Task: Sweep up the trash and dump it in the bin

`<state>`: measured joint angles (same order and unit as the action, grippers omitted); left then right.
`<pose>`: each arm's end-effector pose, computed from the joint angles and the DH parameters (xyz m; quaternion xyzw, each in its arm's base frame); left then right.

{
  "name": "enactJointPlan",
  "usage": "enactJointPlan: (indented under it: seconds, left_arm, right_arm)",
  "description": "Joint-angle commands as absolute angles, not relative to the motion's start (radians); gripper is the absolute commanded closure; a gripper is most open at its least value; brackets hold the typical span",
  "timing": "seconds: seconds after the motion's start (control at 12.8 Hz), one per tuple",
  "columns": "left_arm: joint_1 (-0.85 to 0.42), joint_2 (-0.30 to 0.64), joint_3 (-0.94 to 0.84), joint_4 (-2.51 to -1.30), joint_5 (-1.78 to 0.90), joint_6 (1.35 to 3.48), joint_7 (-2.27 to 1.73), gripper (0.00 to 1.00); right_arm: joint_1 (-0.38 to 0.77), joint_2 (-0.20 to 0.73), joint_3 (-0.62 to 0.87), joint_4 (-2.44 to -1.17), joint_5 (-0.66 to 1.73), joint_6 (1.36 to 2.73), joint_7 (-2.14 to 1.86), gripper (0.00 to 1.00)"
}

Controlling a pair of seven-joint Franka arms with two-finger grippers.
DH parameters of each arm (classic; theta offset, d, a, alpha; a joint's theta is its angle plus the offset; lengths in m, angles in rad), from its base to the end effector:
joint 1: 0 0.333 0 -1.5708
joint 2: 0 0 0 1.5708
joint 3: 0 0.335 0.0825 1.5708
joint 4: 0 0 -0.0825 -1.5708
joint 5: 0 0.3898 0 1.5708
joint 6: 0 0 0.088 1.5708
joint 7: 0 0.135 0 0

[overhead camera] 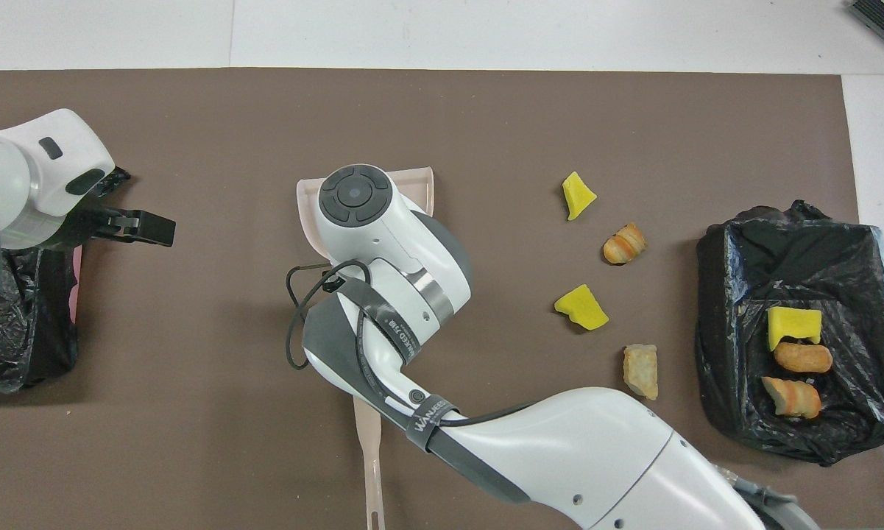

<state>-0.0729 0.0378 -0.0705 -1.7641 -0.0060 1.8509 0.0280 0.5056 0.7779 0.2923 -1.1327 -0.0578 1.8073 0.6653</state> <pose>0.5819 -0.0841 0.5252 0.9961 -0.0848 0.0243 0.0056 0.5794 0.4960 0.3336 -0.9958 -0.0377 0.0777 0.0316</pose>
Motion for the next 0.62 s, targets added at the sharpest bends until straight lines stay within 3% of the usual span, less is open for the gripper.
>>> enactJointPlan:
  seconds: [0.0,0.16,0.23,0.39,0.47,0.55]
  left_arm:
    - [-0.081,0.072,-0.057,-1.764,-0.035,1.92,0.02,0.0]
    - [-0.081,0.11,-0.057,-1.761,-0.037,1.965,0.018,0.0]
    - [-0.086,0.123,-0.057,-1.761,-0.037,1.988,0.017,0.0]
    - [-0.097,0.172,-0.057,-1.761,-0.037,2.043,-0.02,0.0]
    - [-0.103,0.193,-0.058,-1.759,-0.037,2.066,-0.04,0.0]
    - [-0.121,0.205,-0.058,-1.761,-0.037,2.088,-0.051,0.0]
  right_arm:
    - [0.485,0.759,0.29,-1.155,-0.041,1.825,0.69,0.66]
    - [0.488,0.747,0.288,-1.16,-0.043,1.824,0.69,0.48]
    - [0.477,0.726,0.29,-1.164,-0.044,1.821,0.692,0.26]
    - [0.469,0.665,0.291,-1.222,-0.031,1.816,0.692,0.17]
    - [0.474,0.619,0.291,-1.271,-0.031,1.81,0.693,0.04]
    - [0.474,0.571,0.291,-1.329,-0.032,1.809,0.678,0.0]
